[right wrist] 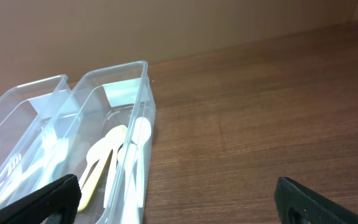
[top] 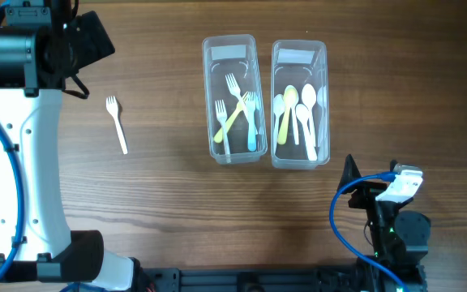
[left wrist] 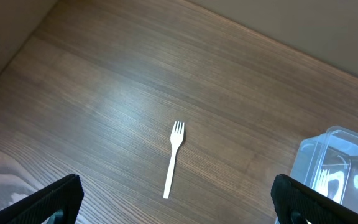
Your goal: Pack container
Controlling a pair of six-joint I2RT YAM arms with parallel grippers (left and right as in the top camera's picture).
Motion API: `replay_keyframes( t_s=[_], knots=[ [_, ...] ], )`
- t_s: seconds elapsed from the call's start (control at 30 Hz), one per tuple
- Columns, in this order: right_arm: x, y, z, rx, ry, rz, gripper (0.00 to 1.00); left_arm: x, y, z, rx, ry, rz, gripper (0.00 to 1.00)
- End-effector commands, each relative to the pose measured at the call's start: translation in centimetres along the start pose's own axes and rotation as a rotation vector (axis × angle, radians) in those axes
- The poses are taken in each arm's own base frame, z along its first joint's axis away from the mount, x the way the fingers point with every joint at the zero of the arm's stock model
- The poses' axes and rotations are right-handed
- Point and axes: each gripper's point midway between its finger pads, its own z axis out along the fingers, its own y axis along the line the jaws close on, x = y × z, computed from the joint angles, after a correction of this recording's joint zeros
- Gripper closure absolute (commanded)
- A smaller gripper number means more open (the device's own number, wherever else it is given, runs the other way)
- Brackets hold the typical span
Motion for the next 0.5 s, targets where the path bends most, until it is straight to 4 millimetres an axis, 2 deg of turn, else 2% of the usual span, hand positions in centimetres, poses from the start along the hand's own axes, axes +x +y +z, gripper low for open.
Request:
replay_keyframes(
  t_s=[0.0, 0.17, 0.23, 0.27, 0.33, 0.47],
  knots=[
    [-0.3, 0.1, -0.1, -0.003, -0.018, 0.015, 0.00, 0.0, 0.3, 0.2, -0.014, 0.001, 0.005, 0.00],
    [-0.3, 0.1, -0.1, -0.003, -0.018, 0.014, 0.00, -0.1, 0.4, 0.0, -0.012, -0.003, 0.003, 0.00],
    [-0.3, 0.1, -0.1, -0.003, -0.018, 0.014, 0.00, -0.3, 0.8, -1.4, 0.001, -0.034, -0.008, 0.00],
    [-0.3, 0.1, -0.1, -0.003, -0.018, 0.014, 0.00, -0.4, 1.2, -2.6, 0.011, -0.058, -0.017, 0.00],
    [-0.3, 0.1, -0.1, -0.003, -0.018, 0.014, 0.00, -0.6, 2.5, -6.2, 0.045, -0.135, -0.047, 0.00],
    [-0.3, 0.1, -0.1, -0.003, -0.018, 0.015, 0.00, -1.4, 3.9, -11.4, 0.142, -0.328, -0.128, 0.00]
  ],
)
